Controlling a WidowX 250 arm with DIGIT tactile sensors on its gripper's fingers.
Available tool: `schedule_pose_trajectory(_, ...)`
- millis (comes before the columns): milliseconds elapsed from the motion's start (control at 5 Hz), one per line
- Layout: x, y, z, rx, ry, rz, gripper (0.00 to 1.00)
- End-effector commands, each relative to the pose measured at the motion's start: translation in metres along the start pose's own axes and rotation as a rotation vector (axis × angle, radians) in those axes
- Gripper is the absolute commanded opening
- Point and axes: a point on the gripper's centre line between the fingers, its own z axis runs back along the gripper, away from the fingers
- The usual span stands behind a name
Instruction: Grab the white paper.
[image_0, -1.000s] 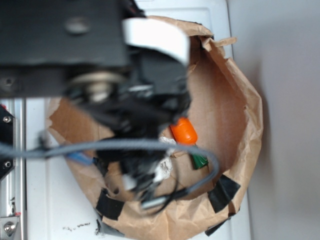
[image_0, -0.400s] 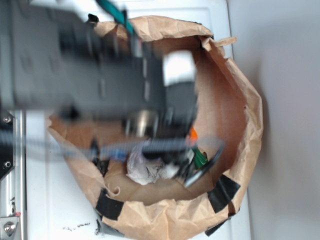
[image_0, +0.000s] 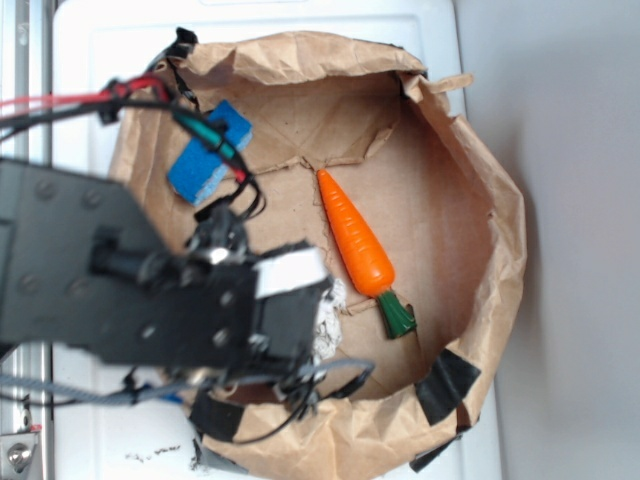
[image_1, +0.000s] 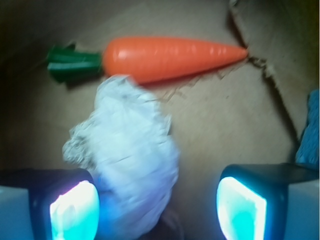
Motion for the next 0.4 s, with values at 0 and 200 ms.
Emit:
schedule_pose_trajectory(0, -0.0037, -0.0194, -0.0165, 0.005, -0.082, 0.001, 1.00)
schedule_pose_trajectory(200, 0.0003, -0.0185, -0.0115, -0.006, -0.064, 0.034, 0.00)
